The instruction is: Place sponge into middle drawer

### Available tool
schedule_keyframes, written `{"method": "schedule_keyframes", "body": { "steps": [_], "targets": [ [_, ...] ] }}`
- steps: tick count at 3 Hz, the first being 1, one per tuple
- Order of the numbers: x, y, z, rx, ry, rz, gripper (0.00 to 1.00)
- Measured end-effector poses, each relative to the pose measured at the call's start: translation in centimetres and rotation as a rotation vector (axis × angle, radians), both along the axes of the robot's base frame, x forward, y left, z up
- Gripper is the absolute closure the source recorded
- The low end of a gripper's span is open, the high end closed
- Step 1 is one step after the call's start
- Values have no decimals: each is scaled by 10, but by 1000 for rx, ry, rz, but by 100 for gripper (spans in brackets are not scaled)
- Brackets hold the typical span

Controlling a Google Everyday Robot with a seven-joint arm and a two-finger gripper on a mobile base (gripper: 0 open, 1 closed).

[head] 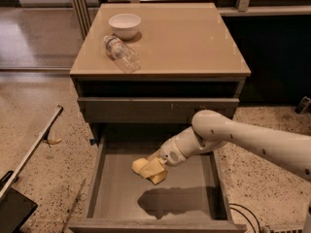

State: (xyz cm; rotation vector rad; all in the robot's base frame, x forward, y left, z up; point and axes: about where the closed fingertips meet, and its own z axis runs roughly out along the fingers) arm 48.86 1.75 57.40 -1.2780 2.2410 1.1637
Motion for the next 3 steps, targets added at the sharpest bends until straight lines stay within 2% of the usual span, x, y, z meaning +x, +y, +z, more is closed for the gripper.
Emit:
{"method": "schedule_keyframes", "body": {
  "steps": [1, 2, 3],
  "targets": [
    [-10, 27, -57, -9, 33, 74, 100],
    [-10, 40, -117, -27, 60, 109, 100],
    [-6, 39, -157, -28, 66, 110, 100]
  ]
}}
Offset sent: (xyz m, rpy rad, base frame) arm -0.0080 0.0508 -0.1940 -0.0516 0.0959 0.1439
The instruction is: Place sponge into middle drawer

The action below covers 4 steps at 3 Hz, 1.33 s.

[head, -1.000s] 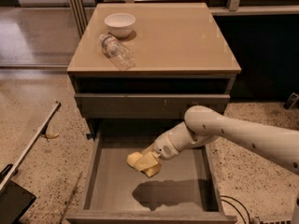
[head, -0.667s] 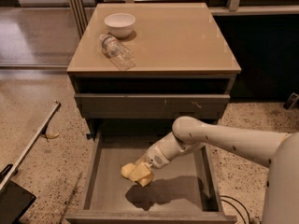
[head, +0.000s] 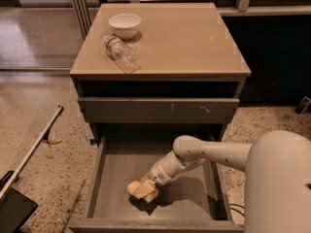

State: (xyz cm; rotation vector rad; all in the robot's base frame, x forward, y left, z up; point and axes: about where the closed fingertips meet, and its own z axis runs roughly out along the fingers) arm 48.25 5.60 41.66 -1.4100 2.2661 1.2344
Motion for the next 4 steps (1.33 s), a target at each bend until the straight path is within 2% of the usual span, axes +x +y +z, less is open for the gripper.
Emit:
{"method": "schedule_keyframes", "body": {
  "steps": [1, 2, 4],
  "targets": [
    [2, -7, -20, 4, -2, -4, 81],
    [-4, -18, -26, 27, -10, 2, 58],
    [-23, -34, -6, 112, -53, 12, 12]
  ]
}}
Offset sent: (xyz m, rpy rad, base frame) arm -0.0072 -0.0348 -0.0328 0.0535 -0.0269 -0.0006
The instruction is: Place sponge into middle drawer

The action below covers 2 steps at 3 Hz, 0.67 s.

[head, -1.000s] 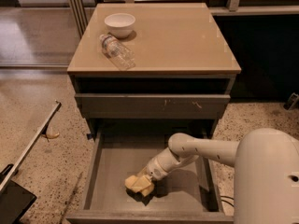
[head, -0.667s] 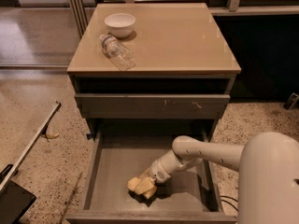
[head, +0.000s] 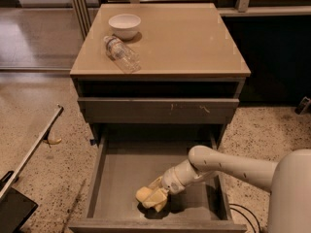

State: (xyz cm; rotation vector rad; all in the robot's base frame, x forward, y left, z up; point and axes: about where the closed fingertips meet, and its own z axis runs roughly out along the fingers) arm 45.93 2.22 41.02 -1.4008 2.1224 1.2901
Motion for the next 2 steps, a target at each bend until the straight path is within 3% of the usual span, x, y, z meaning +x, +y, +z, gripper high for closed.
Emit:
{"method": "schedule_keyframes", "body": {
  "steps": [1, 2],
  "targets": [
    [0, -1, 0, 1, -1, -1, 0],
    [0, -1, 0, 1, -1, -1, 0]
  ]
}}
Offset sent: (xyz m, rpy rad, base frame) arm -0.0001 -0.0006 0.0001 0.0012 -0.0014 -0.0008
